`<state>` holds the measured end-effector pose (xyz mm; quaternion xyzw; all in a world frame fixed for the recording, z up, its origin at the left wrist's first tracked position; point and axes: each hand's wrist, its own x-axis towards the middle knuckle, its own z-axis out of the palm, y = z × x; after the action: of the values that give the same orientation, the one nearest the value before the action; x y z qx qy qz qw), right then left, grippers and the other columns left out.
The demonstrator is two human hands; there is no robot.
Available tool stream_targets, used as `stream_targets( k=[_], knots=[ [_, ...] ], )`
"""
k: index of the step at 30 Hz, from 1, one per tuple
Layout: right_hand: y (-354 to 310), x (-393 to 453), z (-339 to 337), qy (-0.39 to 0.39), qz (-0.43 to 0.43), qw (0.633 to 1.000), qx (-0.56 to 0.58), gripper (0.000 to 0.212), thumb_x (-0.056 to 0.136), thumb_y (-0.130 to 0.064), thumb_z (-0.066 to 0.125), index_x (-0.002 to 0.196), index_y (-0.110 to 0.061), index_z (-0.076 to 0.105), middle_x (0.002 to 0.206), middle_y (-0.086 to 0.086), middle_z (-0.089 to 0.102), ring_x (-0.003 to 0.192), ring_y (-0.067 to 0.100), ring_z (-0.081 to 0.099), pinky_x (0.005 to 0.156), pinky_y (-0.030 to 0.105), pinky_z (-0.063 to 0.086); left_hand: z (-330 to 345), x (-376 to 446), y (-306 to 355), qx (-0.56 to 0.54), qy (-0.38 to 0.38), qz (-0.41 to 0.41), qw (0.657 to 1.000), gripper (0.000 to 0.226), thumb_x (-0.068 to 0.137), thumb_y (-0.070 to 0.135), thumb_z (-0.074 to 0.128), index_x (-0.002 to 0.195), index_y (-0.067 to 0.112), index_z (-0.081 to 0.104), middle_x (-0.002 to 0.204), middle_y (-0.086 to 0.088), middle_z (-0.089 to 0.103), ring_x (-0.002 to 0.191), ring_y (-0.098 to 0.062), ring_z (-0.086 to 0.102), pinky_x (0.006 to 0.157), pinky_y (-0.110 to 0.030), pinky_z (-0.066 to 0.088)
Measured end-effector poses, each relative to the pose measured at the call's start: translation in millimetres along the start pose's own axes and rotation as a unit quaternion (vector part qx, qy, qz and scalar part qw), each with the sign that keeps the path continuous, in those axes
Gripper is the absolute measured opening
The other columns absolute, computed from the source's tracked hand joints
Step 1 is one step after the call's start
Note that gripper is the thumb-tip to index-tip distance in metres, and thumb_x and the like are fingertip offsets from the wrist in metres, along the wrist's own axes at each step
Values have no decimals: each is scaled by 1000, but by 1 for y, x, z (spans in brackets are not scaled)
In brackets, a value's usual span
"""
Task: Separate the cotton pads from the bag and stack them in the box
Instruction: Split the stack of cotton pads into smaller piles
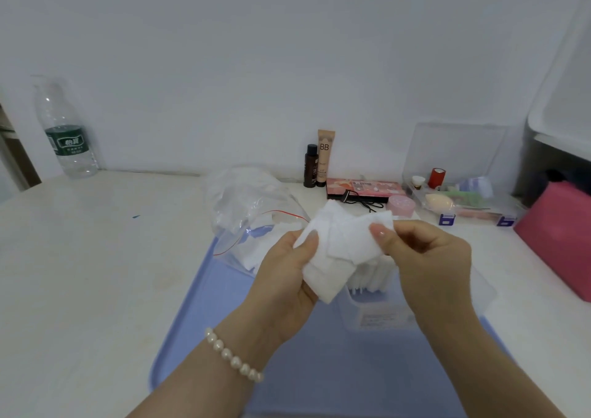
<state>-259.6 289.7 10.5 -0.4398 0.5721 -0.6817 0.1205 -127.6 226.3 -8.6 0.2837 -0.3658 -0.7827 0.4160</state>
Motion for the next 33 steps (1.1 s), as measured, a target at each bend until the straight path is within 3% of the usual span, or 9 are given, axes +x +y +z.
stream_targets(
  k=[2,4,6,10,15,20,24,26,33],
  knots=[
    [-3,0,0,-20,9,1000,21,20,76,-5,70,66,-22,68,56,-10,67,50,0,57,52,9,45,0,-1,-2,-14,-24,-9,1000,29,98,20,42,117,6,59,115,-13,68,104,-27,65,78,-35,58],
    [-3,0,1,-37,11,999,18,17,76,-4,70,69,-19,69,55,-14,66,51,-2,58,51,7,45,2,-3,-1,-27,-59,-22,998,36,97,24,39,101,8,71,108,-12,71,99,-24,67,86,-39,53],
    [-2,0,1,-47,7,999,15,15,76,-2,70,71,-17,70,54,-15,65,51,-3,58,52,6,44,3,-4,-1,-40,-82,-31,995,42,97,30,38,94,9,75,105,-11,72,95,-23,69,86,-38,52],
    [1,0,1,-61,-28,997,-44,30,75,-4,72,68,-31,65,62,-13,66,62,2,60,58,11,48,1,-3,-1,-23,-89,-33,995,35,94,27,44,115,5,61,113,-14,68,101,-26,67,83,-37,55],
    [9,4,-1,-7,-55,990,-130,13,78,-12,71,81,-23,69,79,4,65,70,15,58,62,12,44,-1,3,-6,15,-72,-22,997,36,91,15,49,123,0,56,119,-17,65,108,-30,62,83,-34,55],
    [-7,6,-10,68,29,997,35,13,81,-9,67,71,-18,68,59,1,60,52,6,46,50,11,40,-2,4,-8,-17,-56,2,998,25,94,12,47,114,5,60,112,-14,68,94,-24,66,75,-31,57],
    [-14,5,-8,-60,174,959,217,13,72,-18,65,79,-8,68,62,4,68,49,13,60,45,19,46,-1,3,-7,-27,-53,17,998,26,94,11,46,117,5,58,115,-15,66,95,-24,65,74,-30,57],
    [-14,2,-3,-103,190,959,183,20,69,-19,66,82,-4,67,61,9,69,45,15,62,41,19,46,0,3,-7,-29,-56,21,998,32,93,12,46,122,2,54,121,-19,62,99,-25,62,76,-30,56],
    [-6,-3,4,-86,147,980,102,7,81,-6,66,74,-6,64,53,9,66,38,17,59,36,21,44,-1,4,-9,-23,-64,20,997,42,92,22,46,129,0,48,128,-24,56,108,-32,58,88,-38,52]
  ],
)
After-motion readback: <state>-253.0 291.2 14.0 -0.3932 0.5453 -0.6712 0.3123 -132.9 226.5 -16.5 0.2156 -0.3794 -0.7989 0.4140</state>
